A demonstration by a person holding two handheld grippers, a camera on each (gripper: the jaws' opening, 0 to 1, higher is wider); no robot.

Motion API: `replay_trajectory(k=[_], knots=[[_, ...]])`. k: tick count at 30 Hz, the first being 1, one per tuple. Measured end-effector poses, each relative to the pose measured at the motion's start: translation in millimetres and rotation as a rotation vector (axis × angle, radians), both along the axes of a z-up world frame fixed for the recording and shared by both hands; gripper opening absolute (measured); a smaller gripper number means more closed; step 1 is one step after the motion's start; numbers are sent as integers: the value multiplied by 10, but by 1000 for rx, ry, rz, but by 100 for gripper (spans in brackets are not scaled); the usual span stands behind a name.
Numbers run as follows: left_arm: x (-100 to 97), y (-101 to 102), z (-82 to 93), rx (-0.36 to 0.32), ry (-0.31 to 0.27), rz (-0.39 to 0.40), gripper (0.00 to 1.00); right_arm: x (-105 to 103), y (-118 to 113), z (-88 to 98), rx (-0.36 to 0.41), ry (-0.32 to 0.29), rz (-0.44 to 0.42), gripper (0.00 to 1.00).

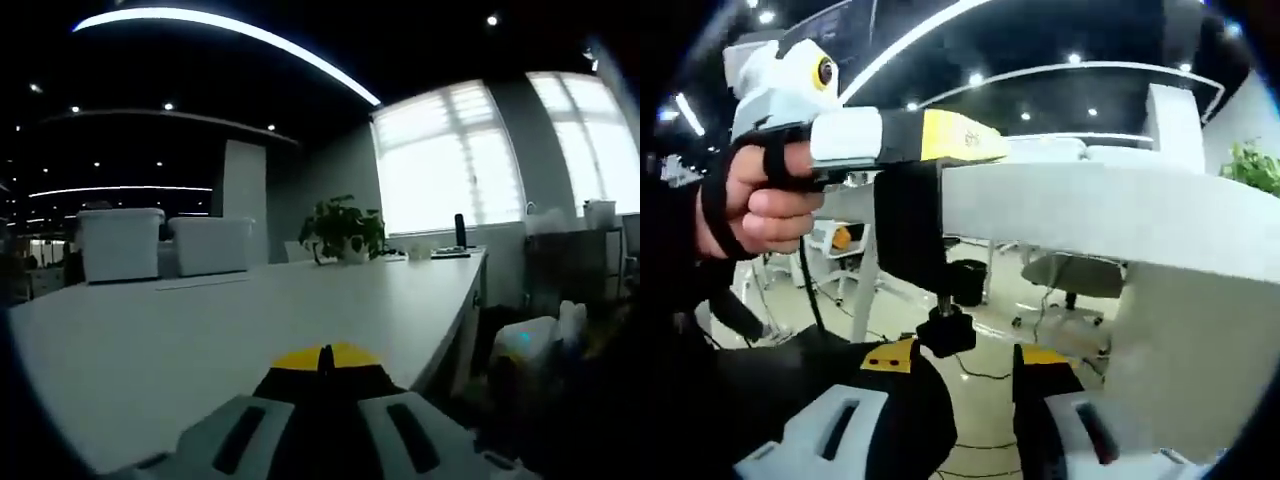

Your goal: Clamp the fixed fixture on the desktop, loosen the retaining clip, secure it to the edge of the desk, and tighten the retaining clip.

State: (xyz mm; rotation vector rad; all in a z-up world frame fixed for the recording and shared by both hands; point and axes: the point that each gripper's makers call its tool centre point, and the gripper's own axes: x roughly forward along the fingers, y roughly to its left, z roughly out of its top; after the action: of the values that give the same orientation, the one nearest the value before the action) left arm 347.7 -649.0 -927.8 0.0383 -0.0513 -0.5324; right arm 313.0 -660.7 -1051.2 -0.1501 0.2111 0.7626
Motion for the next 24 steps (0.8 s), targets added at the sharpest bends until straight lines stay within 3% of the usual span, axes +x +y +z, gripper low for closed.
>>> replay_trajectory(k=[3, 6, 10, 12, 13, 15, 16, 20, 23, 24], knots=[[-11, 17, 0, -26, -3, 22, 0, -44, 48, 7, 65, 28, -132, 39], [-26, 24, 1, -31, -7, 54, 0, -34, 99, 42, 114, -22, -272, 39], [-27, 44, 6, -40, -14, 72, 0, -1, 168, 2, 69, -12, -378, 54], [-30, 50, 8, -47, -18, 76, 1, 60, 108, 8, 45, -27, -460, 51], [-31, 53, 10, -50, -19, 76, 1, 82, 97, 29, 47, -45, -486, 44], [-32, 56, 12, -54, -23, 76, 1, 92, 110, 116, 47, -113, -482, 32], [-32, 58, 12, -57, -25, 74, 1, 92, 116, 132, 61, -114, -480, 29], [-32, 63, 13, -62, -31, 72, 1, 120, 145, 108, 57, -103, -480, 40], [-31, 67, 12, -64, -32, 74, 1, 123, 176, 54, 74, -76, -473, 29], [-30, 68, 11, -64, -32, 75, 1, 127, 178, 109, 80, -110, -476, 26]])
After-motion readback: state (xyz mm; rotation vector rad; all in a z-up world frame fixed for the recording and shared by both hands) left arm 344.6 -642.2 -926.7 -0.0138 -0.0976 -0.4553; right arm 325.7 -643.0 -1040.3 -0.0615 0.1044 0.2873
